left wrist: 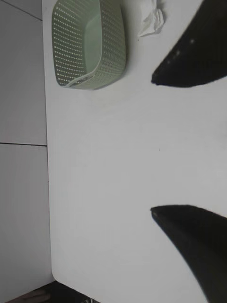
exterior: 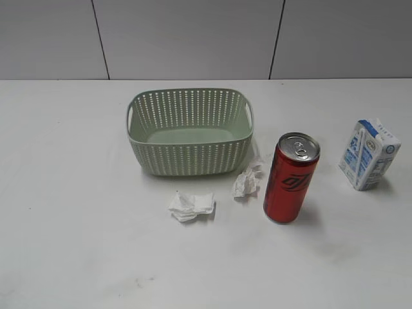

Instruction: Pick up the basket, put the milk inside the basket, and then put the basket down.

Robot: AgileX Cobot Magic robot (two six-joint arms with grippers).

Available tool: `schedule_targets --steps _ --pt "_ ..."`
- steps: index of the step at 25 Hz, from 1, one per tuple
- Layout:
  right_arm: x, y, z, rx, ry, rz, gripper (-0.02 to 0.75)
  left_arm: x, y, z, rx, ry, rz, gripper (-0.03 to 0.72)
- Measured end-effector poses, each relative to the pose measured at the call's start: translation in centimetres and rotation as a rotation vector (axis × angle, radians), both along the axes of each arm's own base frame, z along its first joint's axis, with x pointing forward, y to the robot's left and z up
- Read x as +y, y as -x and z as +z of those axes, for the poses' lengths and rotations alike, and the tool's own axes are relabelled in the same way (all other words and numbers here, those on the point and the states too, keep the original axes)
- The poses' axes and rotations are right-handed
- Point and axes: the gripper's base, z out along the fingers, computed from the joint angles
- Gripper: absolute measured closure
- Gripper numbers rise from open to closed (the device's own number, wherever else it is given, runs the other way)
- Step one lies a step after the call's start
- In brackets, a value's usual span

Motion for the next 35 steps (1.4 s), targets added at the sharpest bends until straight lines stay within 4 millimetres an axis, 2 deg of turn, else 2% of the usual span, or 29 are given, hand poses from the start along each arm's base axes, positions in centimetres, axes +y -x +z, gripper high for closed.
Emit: schedule_targets --steps 6,18,22,28,35 --pt "0.0 0.0 0.0 0.0 0.0 0.0 0.147 -0.3 -4.5 1.9 0.141 -0.008 0.0 0.099" --pt "0.0 0.0 0.0 0.0 0.0 0.0 0.147 -1.8 -17.3 3.2 0.393 0.044 -0.021 0.099" --pt "0.0 0.0 0.0 0.0 0.0 0.0 0.147 -2.8 -22.0 2.7 0.493 0.061 -0.048 0.099" --pt "0.0 0.0 0.0 0.0 0.0 0.0 0.147 -6.5 -27.9 1.0 0.618 -0.006 -0.138 0.099" --pt "0.0 0.0 0.0 0.0 0.0 0.0 0.147 -12.0 -32.6 -2.3 0.739 -0.16 -0.136 0.099"
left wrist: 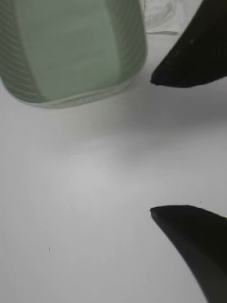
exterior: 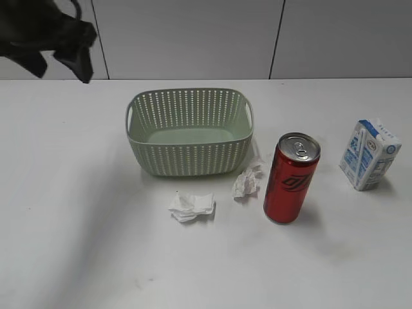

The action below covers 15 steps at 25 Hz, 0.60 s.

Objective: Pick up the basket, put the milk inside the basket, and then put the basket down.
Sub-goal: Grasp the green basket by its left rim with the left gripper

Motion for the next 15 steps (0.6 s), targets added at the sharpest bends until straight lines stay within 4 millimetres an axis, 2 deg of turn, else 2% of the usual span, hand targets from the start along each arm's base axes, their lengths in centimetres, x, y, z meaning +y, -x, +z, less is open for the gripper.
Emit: schedule_targets --steps 3,6,15 --pt "0.0 0.0 0.0 0.0 0.0 0.0 0.147 -2.0 -1.9 -1.8 0.041 0.014 0.024 0.099" --pt "0.0 0.0 0.0 0.0 0.0 0.0 0.147 -3.1 -3.4 -3.5 0.097 0.034 0.045 0.099" --pt "0.0 0.0 0.0 0.0 0.0 0.0 0.147 -4.6 -6.6 -8.3 0.181 0.032 0.091 0.099"
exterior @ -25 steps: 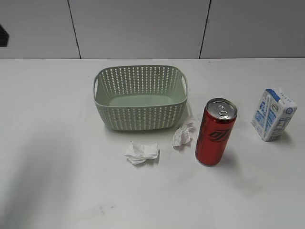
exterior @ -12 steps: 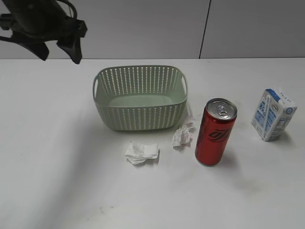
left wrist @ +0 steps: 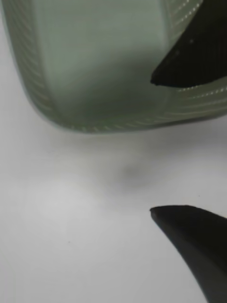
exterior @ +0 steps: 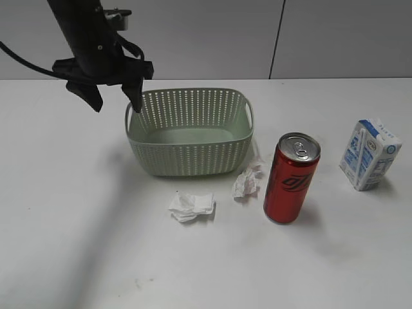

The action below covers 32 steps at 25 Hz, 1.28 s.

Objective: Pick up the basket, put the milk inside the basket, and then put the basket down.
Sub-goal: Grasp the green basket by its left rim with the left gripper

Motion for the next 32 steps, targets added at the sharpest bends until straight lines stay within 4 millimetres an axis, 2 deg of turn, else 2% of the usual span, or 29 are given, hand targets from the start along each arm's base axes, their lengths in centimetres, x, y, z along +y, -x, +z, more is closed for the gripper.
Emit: schedule_targets --steps 10,15,21,29,32 --pt "0.0 0.0 0.0 0.0 0.0 0.0 0.147 -0.7 -1.3 -5.0 0.052 0.007 0.074 0.099" --pt "0.0 0.0 0.0 0.0 0.0 0.0 0.147 -0.8 -1.5 -5.7 0.061 0.009 0.085 0.139" --pt "0.0 0.0 0.0 0.0 0.0 0.0 0.147 -0.8 -1.6 -5.7 0.054 0.012 0.088 0.31" --pt "0.0 0.0 0.0 0.0 0.0 0.0 0.148 -1.1 -1.6 -5.7 0.058 0.051 0.102 0.637" --pt "0.0 0.0 0.0 0.0 0.0 0.0 0.148 -1.3 -1.6 -5.6 0.061 0.071 0.116 0.68"
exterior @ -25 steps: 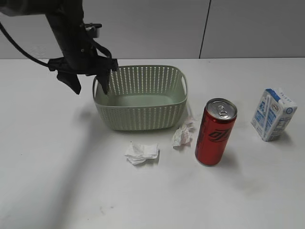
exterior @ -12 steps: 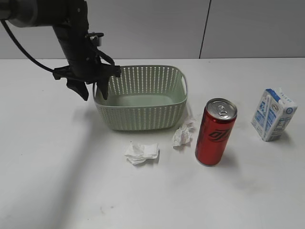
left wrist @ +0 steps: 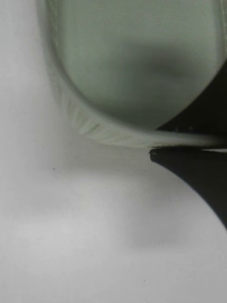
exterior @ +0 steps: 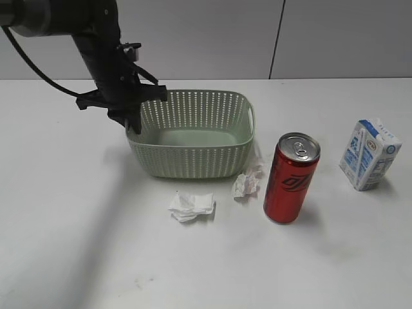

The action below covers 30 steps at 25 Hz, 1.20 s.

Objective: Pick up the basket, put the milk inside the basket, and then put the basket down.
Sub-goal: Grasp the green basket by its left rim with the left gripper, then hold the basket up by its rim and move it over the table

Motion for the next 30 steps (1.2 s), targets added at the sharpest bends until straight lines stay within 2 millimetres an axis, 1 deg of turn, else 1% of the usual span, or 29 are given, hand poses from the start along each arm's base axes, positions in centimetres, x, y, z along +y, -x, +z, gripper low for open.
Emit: schedule_targets --steps 5,8,10,17,19,21,23,27,28,30 --pt "0.0 0.0 0.0 0.0 0.0 0.0 0.148 0.0 0.2 0.0 0.024 0.007 0.036 0.683" --pt "0.0 0.0 0.0 0.0 0.0 0.0 0.148 0.0 0.3 0.4 0.028 0.011 0.047 0.683" --pt "0.0 0.0 0.0 0.0 0.0 0.0 0.148 0.1 0.5 1.1 0.027 0.013 0.048 0.683" --pt "0.0 0.0 0.0 0.0 0.0 0.0 0.148 0.1 1.4 5.4 -0.023 0.084 0.059 0.683" --pt "0.0 0.0 0.0 0.0 0.0 0.0 0.148 0.2 1.9 6.3 -0.017 0.075 0.05 0.683" --pt "0.0 0.0 0.0 0.0 0.0 0.0 0.148 0.4 2.4 6.9 -0.004 0.041 0.04 0.683" --pt "0.0 0.0 0.0 0.0 0.0 0.0 0.148 0.6 2.9 7.3 0.022 0.011 0.068 0.683" --pt "0.0 0.0 0.0 0.0 0.0 0.0 0.148 0.5 3.6 8.6 0.003 0.005 0.102 0.683" --pt "0.0 0.0 0.0 0.0 0.0 0.0 0.148 0.4 3.9 8.8 -0.002 -0.001 0.095 0.683" --pt "0.0 0.0 0.0 0.0 0.0 0.0 0.148 0.1 5.2 9.4 -0.005 -0.01 0.077 0.683"
